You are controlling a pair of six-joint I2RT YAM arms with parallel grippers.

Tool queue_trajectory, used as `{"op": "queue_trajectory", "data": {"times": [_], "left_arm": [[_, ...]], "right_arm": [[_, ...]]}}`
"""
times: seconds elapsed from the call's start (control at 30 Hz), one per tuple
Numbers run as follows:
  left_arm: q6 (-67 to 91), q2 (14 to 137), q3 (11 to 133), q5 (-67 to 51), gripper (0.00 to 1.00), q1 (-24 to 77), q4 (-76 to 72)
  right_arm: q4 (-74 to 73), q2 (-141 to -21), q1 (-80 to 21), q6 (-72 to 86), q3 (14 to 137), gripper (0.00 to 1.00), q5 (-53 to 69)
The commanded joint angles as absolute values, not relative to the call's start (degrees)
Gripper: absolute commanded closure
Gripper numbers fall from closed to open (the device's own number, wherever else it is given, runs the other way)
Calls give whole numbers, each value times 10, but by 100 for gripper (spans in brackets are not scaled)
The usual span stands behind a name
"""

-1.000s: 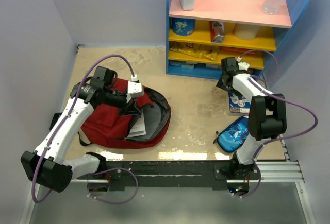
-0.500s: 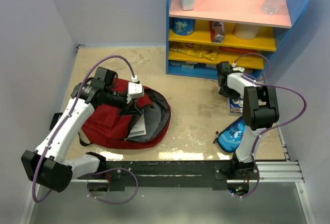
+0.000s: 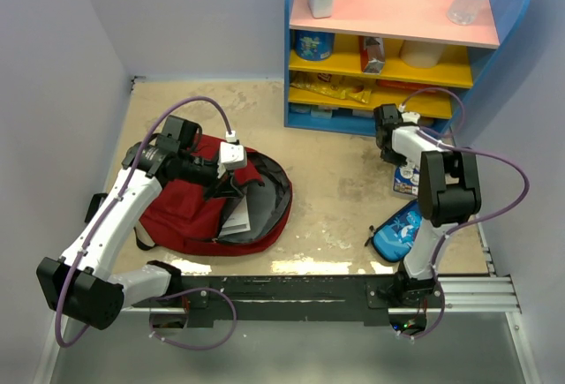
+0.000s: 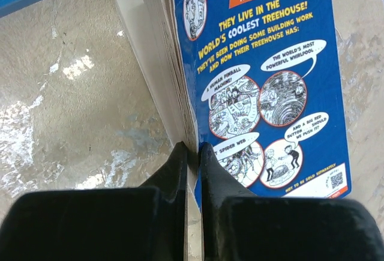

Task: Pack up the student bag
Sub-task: Pick up the book from the center of the board.

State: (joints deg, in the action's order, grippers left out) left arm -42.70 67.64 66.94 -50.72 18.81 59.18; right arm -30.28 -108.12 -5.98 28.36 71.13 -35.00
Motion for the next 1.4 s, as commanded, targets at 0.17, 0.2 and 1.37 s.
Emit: {"op": "queue_trajectory", "data": {"times": [0.17,0.2,1.37], "left_arm": [[-436,681,682,-513,100,185,573],[-435,682,684,-513,100,185,574],[-412,670,703,-504,100,185,577]], "right_arm": [[-250,-995,-155,310,707,100,-159],[-251,-985,-170,313,714,100,-151],[120,-631,-251,656,517,100,321]]}}
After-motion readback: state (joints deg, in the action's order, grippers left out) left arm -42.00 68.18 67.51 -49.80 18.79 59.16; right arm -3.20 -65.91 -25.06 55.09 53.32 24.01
